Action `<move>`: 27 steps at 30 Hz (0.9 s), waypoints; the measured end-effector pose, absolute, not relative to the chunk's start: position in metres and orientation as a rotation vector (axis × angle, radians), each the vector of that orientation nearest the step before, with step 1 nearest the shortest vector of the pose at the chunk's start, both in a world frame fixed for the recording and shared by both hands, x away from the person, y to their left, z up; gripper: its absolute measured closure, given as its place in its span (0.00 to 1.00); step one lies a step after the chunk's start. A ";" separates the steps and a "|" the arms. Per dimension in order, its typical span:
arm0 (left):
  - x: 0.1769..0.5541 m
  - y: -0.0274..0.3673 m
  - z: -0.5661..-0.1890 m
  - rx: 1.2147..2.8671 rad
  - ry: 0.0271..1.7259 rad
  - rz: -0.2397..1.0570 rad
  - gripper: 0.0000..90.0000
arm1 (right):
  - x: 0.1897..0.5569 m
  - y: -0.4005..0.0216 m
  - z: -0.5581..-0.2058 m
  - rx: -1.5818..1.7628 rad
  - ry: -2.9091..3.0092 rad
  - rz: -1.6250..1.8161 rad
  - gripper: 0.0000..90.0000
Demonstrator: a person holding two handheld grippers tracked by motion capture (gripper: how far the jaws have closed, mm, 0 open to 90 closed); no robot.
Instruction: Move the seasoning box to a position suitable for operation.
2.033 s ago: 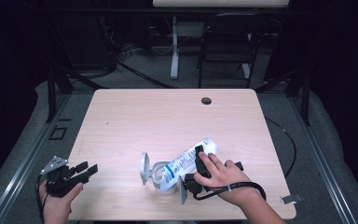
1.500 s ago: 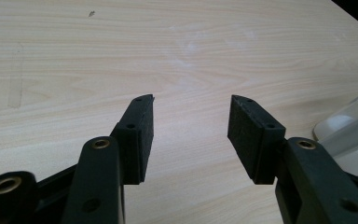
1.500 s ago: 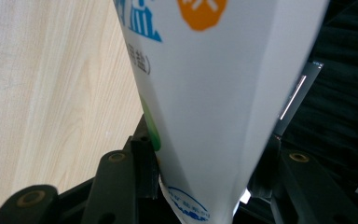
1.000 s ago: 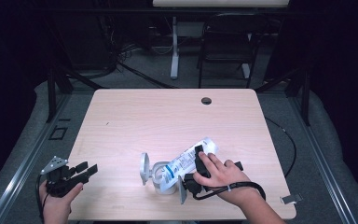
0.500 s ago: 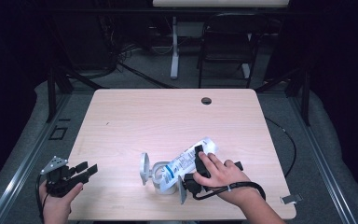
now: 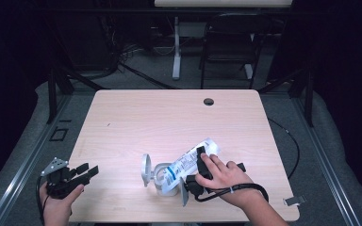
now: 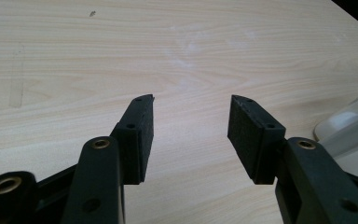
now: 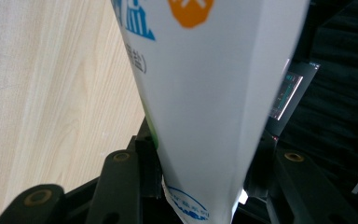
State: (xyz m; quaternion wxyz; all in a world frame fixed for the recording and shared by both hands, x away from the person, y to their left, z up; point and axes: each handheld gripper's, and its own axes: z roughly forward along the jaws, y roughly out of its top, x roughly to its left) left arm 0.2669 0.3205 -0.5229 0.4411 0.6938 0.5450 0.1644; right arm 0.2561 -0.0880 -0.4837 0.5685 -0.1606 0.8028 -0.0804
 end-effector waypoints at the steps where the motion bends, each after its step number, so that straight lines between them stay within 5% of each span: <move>1: 0.267 0.321 -0.523 1.723 1.353 0.408 0.57 | 0.256 -0.088 -0.484 -0.377 1.885 -0.188 0.66; 27: 0.267 0.321 -0.524 1.721 1.357 0.406 0.57 | 0.255 -0.086 -0.480 -0.381 1.871 -0.207 0.69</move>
